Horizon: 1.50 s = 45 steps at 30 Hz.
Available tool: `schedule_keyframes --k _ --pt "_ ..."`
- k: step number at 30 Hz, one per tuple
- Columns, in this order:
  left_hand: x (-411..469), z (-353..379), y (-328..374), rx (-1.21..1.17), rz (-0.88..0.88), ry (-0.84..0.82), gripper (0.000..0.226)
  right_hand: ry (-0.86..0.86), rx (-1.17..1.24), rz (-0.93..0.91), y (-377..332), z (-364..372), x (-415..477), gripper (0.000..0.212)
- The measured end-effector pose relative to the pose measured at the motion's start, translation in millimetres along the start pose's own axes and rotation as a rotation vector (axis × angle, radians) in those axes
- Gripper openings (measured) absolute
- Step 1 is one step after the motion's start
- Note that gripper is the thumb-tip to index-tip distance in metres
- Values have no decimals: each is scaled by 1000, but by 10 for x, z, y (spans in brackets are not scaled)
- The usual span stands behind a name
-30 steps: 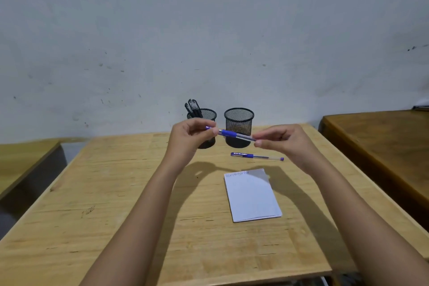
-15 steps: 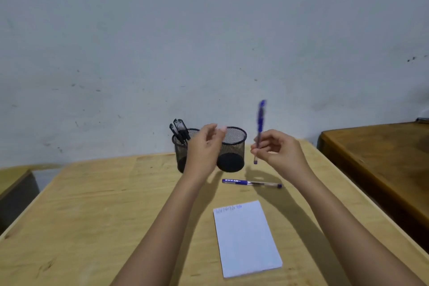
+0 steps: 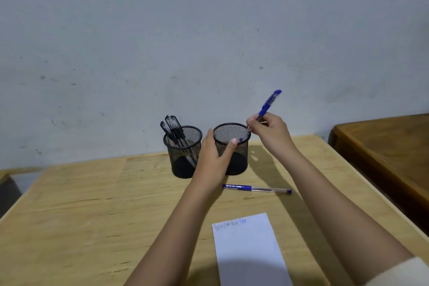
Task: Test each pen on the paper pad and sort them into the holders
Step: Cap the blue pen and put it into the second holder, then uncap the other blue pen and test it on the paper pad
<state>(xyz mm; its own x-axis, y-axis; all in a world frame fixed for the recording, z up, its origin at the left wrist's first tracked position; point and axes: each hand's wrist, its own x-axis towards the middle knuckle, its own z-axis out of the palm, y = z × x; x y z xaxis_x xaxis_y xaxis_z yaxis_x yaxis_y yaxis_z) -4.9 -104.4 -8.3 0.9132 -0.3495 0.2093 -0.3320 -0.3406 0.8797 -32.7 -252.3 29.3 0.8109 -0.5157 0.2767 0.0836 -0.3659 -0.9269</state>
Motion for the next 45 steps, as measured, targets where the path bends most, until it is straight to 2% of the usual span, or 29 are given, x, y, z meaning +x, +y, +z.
schedule_keyframes --k 2,6,12,16,18,21,24,26,28,30,33,38,40,42,43,45 --pt "19 10 -40 -17 1 14 80 -32 -137 -15 -8 46 17 14" --pt "34 31 -99 -34 0 18 81 -128 -232 -22 -34 108 21 24" --pt "24 32 -78 -74 -41 0 79 -191 -265 -39 -60 54 -56 38" --pt "-120 -34 -29 -30 -23 -59 77 -158 -141 -21 -47 -100 -246 46" --pt "-295 -92 -69 25 27 -108 74 -130 -86 -28 5 -187 -422 45" --pt "-605 -241 -257 215 63 -214 70 -127 -142 -50 182 -280 -695 38" --pt "-810 -423 -490 558 50 -382 74 -187 -285 -44 395 -325 -873 30" --pt "-890 -507 -578 730 42 -436 84 -253 -442 -97 506 -332 -939 31" --pt "-922 -544 -617 777 34 -425 83 -311 -542 -145 568 -325 -969 30" --pt "-934 -559 -627 799 34 -414 70 -352 -593 -165 599 -311 -992 27" --pt "-947 -551 -638 821 38 -408 70 -328 -625 -193 617 -294 -1005 24" --pt "-951 -564 -598 773 23 -390 65 -296 -637 -201 512 -281 -1019 21" --pt "-966 -586 -525 581 3 -340 62 -278 -594 -238 408 -257 -1071 21" --pt "-1026 -579 -388 294 -13 -248 45 -268 -547 -287 261 -236 -1140 21" --pt "-1048 -573 -306 196 -16 -205 46 -266 -523 -320 184 -226 -1163 20" --pt "-1077 -571 -160 115 28 -151 43 -285 -508 -403 24 -212 -1207 19"
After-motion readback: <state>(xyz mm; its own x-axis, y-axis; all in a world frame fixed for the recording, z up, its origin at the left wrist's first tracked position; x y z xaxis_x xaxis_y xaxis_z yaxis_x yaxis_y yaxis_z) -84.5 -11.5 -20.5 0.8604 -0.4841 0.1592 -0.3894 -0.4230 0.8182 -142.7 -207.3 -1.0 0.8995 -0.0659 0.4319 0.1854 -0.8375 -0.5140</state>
